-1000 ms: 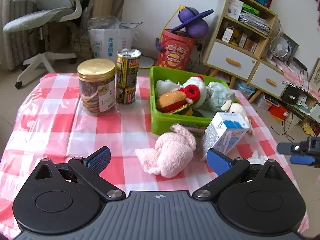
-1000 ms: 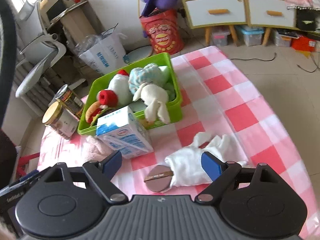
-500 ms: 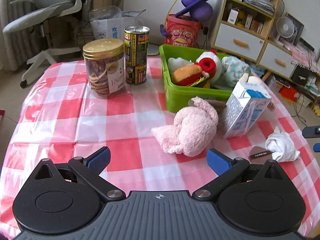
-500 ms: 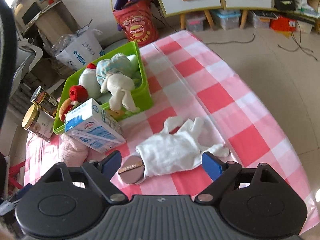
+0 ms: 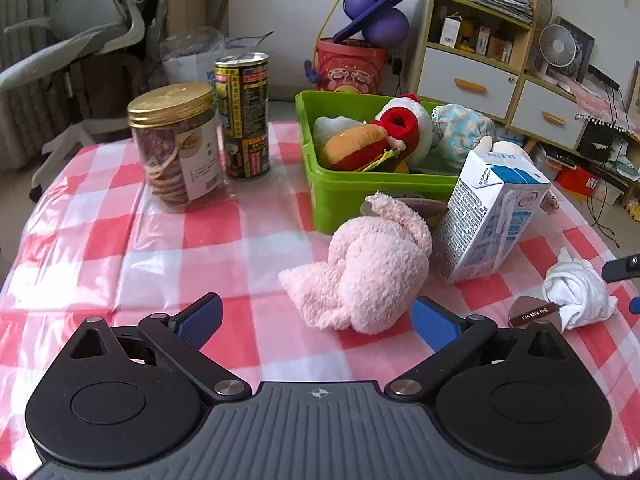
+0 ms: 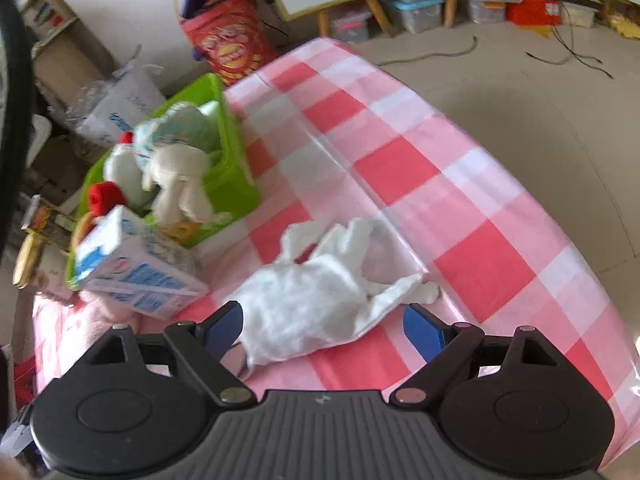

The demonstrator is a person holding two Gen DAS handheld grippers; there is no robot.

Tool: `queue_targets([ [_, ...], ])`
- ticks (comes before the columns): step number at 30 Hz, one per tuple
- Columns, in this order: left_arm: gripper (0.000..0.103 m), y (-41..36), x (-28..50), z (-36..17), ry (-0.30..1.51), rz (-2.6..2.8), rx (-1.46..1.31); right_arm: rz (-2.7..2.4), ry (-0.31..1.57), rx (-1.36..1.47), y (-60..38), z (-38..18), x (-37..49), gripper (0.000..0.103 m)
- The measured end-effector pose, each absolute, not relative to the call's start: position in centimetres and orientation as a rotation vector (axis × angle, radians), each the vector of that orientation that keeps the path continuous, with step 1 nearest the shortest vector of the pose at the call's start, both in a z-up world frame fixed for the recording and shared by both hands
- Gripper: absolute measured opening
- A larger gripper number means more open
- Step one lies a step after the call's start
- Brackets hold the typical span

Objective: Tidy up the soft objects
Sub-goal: 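Move both open tools back over the pink bunny and white cloth, then grasp the pink bunny plush with the left tool while the right tool grasps the white cloth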

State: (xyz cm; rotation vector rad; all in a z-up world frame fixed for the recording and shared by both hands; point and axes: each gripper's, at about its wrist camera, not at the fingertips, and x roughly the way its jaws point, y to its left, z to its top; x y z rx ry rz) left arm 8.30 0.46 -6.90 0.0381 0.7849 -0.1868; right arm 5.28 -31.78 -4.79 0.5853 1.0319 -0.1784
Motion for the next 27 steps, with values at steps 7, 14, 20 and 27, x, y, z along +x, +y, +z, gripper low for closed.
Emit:
queue_targets([
  [7,0.089,-1.0,9.2,-7.3,0.769,-0.197,0.027,-0.164,1.070,0.580,-31.1,-6.1,6.0,0.062],
  [14,0.075,-2.4,9.6,-8.1,0.794,-0.208,0.071,-0.157,1.082,0.558,-29.9,-6.6,6.5,0.051],
  [20,0.068,-2.2,9.9,-8.6,0.826,-0.215,0.046,-0.130,1.082,0.568,-29.4,-6.8,6.5,0.025],
  [27,0.052,-2.0,10.1,-8.4,0.857,-0.206,0.024,-0.116,1.060,0.561,-29.3,-6.4,6.5,0.003],
])
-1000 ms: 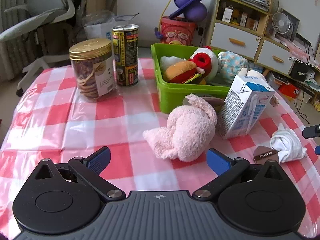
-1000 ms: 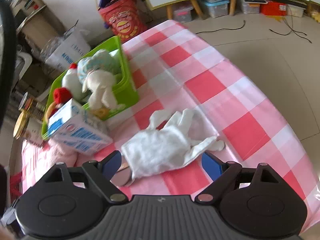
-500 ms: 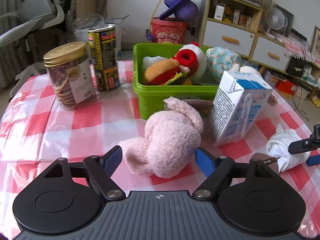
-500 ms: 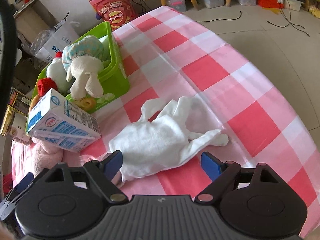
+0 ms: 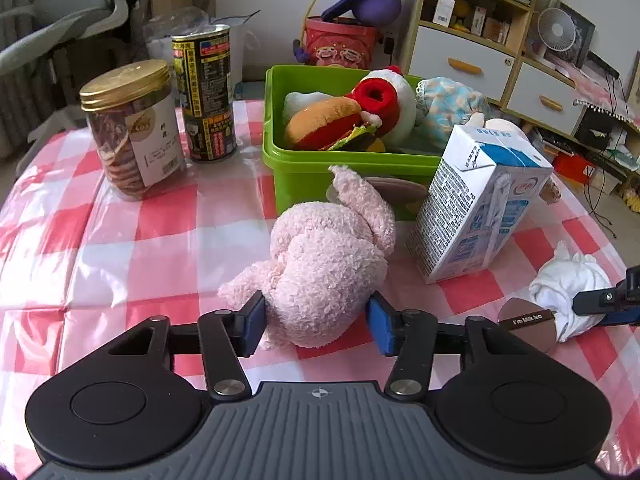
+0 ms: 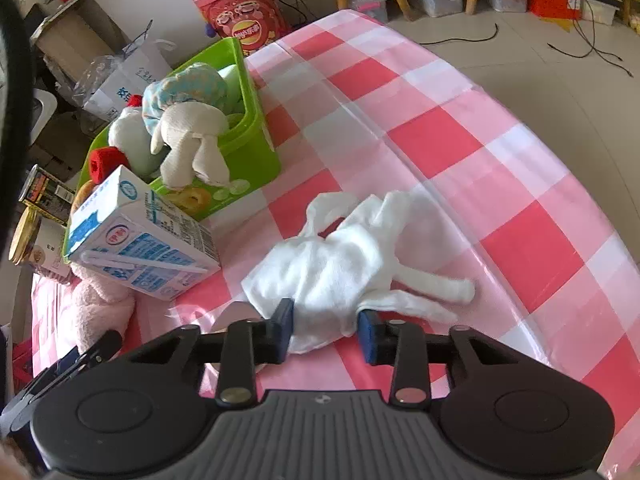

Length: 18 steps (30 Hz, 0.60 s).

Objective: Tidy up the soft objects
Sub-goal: 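Grasp the pink bunny plush with the left tool while the right tool grasps the white cloth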

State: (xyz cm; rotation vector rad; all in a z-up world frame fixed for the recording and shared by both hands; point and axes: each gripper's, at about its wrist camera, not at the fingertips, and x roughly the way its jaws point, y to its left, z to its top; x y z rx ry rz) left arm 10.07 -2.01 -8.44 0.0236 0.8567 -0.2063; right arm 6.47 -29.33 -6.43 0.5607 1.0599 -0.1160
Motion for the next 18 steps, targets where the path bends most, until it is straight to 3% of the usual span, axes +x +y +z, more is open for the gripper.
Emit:
queue_targets([
  [18,0.046,-0.6,9.9,-6.5,0.963,-0.228,-0.155,-0.043,0.969,0.682,-31.7,-3.6,5.3,0.000],
])
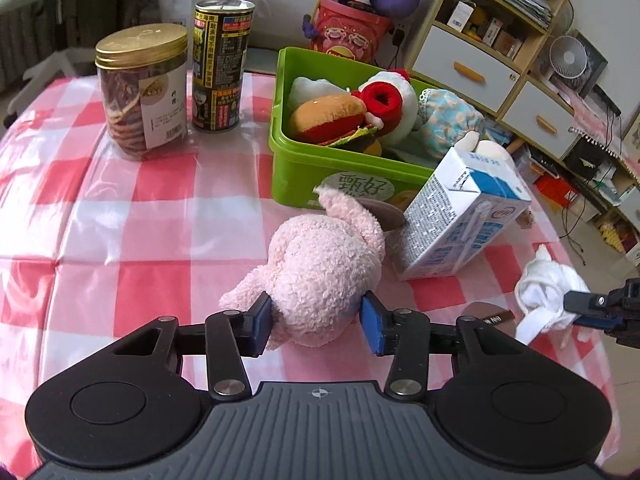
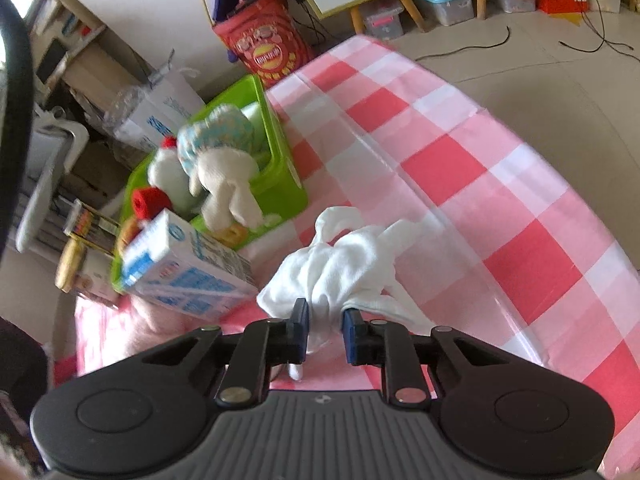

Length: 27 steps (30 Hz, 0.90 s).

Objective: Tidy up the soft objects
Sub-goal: 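Grasp the pink bunny plush with the left tool while the right tool grasps the white cloth, then carry the bunny and white cloth over the green bin and open both tools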

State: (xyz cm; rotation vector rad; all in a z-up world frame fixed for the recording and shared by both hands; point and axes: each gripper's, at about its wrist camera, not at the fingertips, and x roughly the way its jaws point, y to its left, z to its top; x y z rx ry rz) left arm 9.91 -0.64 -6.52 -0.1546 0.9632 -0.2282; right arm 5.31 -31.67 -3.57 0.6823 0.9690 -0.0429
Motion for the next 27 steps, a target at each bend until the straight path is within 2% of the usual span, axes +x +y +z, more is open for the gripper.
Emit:
queue_targets([
  [11,0.045,0.9,8.6,-3.0,0.898,-0.285,-0.256,0.072,0.802,0.872,-35.0,0.2,4.0,0.000],
  [27,0.044,3.9,9.1,0.6,0.792,-0.268,-0.335,0.137,0.751,0.753,-32.4,2.5,5.9,0.000],
])
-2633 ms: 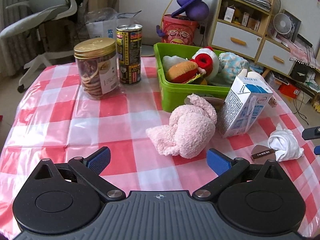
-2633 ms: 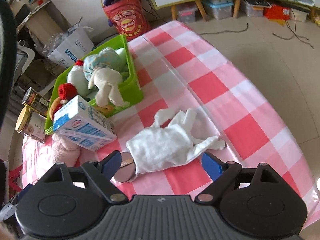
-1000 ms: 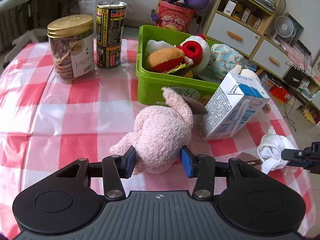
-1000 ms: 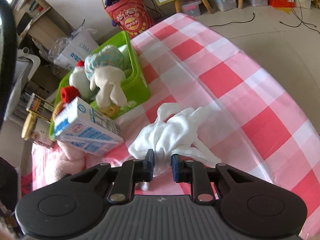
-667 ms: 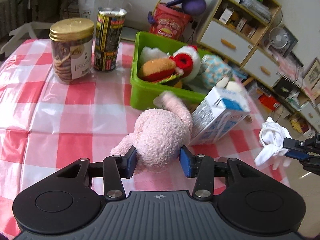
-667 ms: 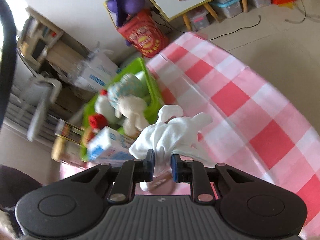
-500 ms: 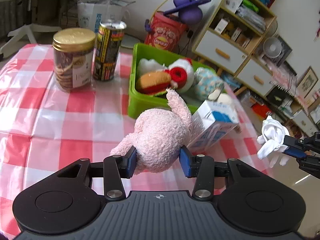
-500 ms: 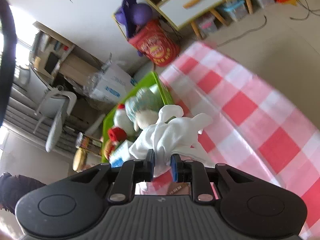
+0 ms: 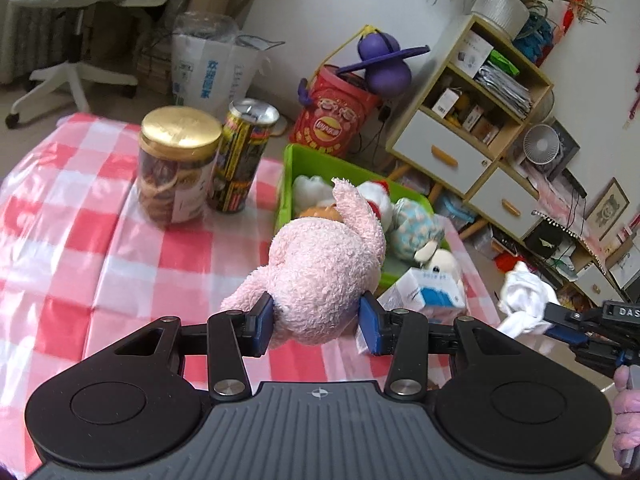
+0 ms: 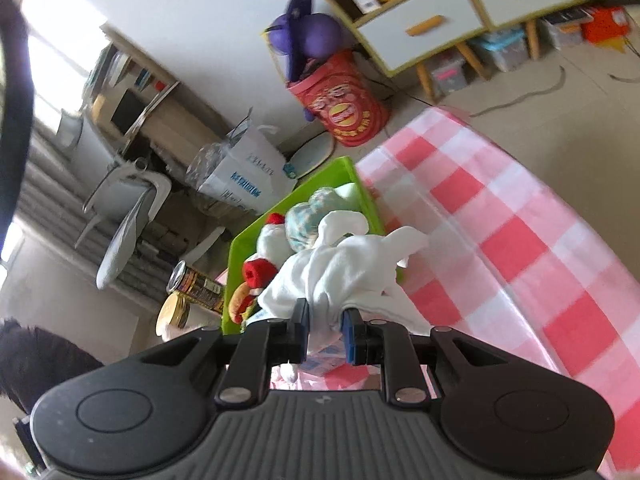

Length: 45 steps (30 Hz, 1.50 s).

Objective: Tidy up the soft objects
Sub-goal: 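Carry the bunny and white cloth over the green bin and open both tools, then move both open tools back toward the brown milk-tea puffs on the table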

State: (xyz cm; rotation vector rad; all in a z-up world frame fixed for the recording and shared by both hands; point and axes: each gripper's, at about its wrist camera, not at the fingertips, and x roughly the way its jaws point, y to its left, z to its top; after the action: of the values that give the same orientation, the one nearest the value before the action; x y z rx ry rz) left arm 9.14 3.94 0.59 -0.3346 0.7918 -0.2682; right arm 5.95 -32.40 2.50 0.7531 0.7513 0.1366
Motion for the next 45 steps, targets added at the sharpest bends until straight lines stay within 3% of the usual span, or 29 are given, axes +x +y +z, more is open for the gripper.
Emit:
queue_targets([
  [9,0.044,0.8,15.3,2.2,0.759,-0.296,-0.270,0.284,0.760,0.575,-27.0,4.0,13.5,0.000],
  [17,0.044,-2.9,23.2,-0.2,0.793,-0.276,-0.126,0.373,0.957,0.539,-24.9,0.2,20.9,0.000],
  [31,0.044,-4.1,27.8,-5.1,0.900,-0.222,-0.108,0.345,1.050,0.440,-23.8,-4.5,23.0,0.000],
  [35,0.052,-4.0,26.9,-4.2,0.855,-0.221,-0.111,0.340,1.049,0.438,-24.1,-3.9,22.8,0.000],
  [37,0.061,-3.9,26.2,-3.3,0.826,-0.232,-0.118,0.328,1.043,0.470,-24.6,-3.3,22.6,0.005],
  [39,0.073,-3.9,25.2,-2.3,0.789,-0.236,-0.114,0.319,1.027,0.513,-25.4,-2.6,22.2,0.017],
  [45,0.085,-3.1,21.8,0.2,0.749,-0.234,-0.119,0.281,0.940,0.561,-27.1,0.7,19.2,0.044],
])
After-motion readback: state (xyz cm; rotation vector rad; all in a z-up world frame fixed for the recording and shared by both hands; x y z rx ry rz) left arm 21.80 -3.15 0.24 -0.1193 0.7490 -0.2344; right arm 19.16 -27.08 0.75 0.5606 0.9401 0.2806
